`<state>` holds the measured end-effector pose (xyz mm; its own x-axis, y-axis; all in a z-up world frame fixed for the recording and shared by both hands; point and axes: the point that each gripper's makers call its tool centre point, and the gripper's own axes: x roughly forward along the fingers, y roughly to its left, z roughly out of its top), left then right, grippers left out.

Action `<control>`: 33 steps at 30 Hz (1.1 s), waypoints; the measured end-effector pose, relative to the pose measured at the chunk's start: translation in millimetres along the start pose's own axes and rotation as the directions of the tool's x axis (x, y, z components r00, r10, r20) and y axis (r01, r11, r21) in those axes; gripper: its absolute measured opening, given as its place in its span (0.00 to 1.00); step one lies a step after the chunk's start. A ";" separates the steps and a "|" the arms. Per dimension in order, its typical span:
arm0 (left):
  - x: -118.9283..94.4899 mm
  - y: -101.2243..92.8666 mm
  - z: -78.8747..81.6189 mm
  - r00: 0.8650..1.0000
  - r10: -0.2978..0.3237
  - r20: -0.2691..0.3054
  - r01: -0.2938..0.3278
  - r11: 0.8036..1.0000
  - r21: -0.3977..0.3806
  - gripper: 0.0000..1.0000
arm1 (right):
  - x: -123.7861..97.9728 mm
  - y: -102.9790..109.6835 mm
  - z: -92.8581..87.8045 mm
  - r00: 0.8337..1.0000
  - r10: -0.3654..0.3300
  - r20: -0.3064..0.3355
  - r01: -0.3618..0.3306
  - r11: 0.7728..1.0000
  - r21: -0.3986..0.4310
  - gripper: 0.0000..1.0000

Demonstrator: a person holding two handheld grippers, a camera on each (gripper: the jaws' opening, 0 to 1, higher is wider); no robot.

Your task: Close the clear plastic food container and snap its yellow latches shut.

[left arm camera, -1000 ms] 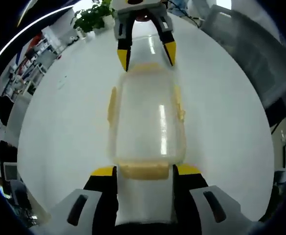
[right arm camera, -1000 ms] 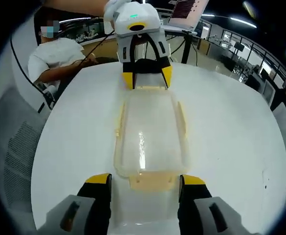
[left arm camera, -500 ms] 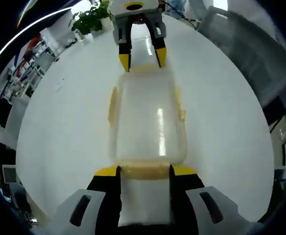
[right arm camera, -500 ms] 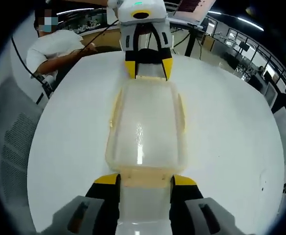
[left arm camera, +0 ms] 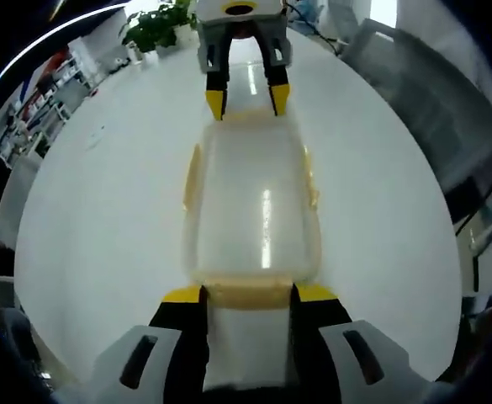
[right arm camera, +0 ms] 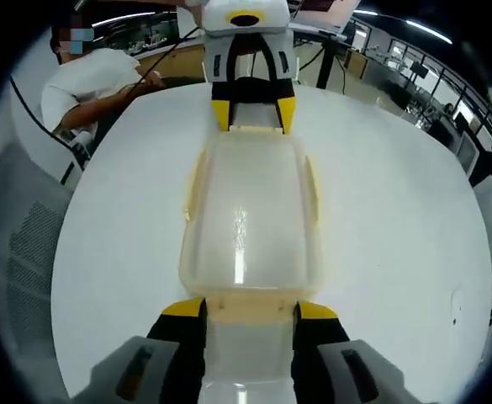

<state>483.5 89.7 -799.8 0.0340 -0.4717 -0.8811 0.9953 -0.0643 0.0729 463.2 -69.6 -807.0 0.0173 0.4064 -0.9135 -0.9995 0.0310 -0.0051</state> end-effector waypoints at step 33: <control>4.0 -1.7 0.0 0.994 -0.046 -0.103 0.042 0.998 -0.036 0.39 | -0.6 -1.6 -2.3 0.999 0.016 -0.041 -0.016 1.000 0.013 0.36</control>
<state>481.9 87.8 -803.4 -0.0025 -0.3752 -0.9270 0.9985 -0.0521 0.0184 464.7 -72.0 -807.4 0.0002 0.3695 -0.9293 -0.9992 0.0369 0.0145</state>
